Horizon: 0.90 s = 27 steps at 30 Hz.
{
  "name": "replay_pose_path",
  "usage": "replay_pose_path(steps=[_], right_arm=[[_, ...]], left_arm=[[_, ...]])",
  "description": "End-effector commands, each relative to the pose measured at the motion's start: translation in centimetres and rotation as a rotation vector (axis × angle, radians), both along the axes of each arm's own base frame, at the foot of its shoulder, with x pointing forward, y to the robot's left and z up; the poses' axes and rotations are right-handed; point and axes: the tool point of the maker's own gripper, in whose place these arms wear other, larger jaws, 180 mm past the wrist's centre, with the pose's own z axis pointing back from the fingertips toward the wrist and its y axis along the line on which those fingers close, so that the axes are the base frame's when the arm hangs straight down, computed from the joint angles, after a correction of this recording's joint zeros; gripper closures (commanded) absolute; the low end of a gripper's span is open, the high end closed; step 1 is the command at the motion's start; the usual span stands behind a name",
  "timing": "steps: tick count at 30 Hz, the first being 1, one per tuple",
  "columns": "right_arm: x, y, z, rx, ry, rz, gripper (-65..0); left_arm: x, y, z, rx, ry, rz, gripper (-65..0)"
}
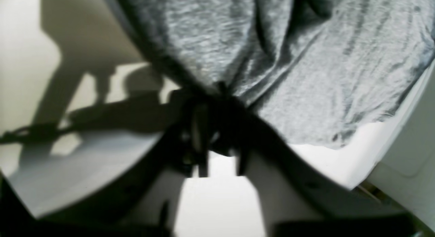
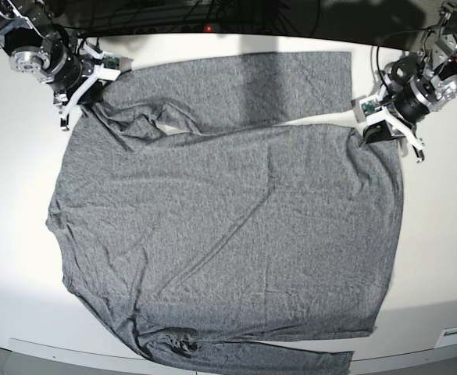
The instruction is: Fold the T-shirt properly
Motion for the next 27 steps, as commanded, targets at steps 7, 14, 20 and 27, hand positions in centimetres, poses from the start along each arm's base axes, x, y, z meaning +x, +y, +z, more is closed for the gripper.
replay_pose_path(steps=[7, 14, 20, 27], right_arm=[[-0.4, -0.2, 0.2, 0.02, 0.03, -0.058, 0.0], [0.8, 0.2, 2.4, 0.021, -0.027, -0.258, 0.0], [3.1, 2.4, 5.1, 0.097, -0.155, -0.27, 0.0], [4.8, 1.8, 6.0, 0.105, -0.275, -0.4, 0.0]], left_arm=[[-0.8, 0.9, -0.7, 0.045, 0.047, -0.006, 0.0], [-0.8, 0.9, -0.7, 0.046, 0.047, -0.006, 0.0], [-0.4, 1.3, -0.5, 0.06, 0.04, 0.002, 0.0], [2.3, 3.4, 0.6, 0.133, 0.001, 0.047, 0.0]])
